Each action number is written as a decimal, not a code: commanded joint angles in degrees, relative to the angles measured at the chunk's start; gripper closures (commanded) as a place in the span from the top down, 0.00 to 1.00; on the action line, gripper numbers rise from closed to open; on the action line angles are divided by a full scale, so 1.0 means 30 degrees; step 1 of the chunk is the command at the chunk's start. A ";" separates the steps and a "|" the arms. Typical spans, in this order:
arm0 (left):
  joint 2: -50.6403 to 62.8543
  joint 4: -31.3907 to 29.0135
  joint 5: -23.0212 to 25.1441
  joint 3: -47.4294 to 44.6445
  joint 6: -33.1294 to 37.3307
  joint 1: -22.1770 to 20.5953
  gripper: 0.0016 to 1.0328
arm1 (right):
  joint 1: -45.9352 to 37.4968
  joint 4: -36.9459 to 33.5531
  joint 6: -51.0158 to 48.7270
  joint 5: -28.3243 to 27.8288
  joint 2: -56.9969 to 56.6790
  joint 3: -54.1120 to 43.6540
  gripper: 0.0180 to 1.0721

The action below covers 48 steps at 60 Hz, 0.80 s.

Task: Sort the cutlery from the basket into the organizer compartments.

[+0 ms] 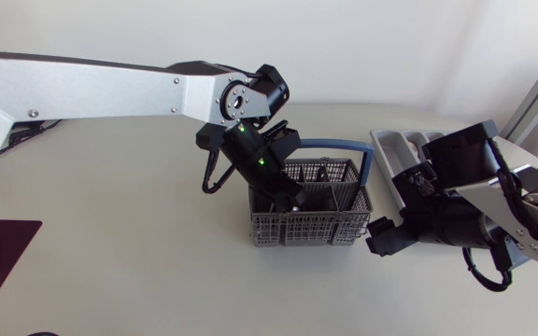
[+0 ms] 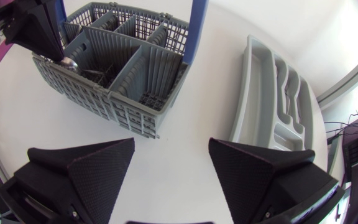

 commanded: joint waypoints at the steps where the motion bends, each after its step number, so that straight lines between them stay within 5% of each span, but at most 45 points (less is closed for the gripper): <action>1: 0.0379 -0.0455 0.0106 -0.0126 -0.0369 0.0252 0.03 | -0.0067 0.0165 -0.0283 0.0010 -0.0172 -0.0460 0.82; 40: -0.0676 -0.0514 0.0282 0.0313 -0.0691 0.0486 0.04 | -0.0067 0.0194 -0.0283 0.0010 -0.0348 -0.0636 0.81; 48: -0.0617 -0.0543 0.0370 0.0547 -0.0896 0.0369 0.22 | -0.0067 0.0194 -0.0312 0.0010 -0.0348 -0.0665 0.82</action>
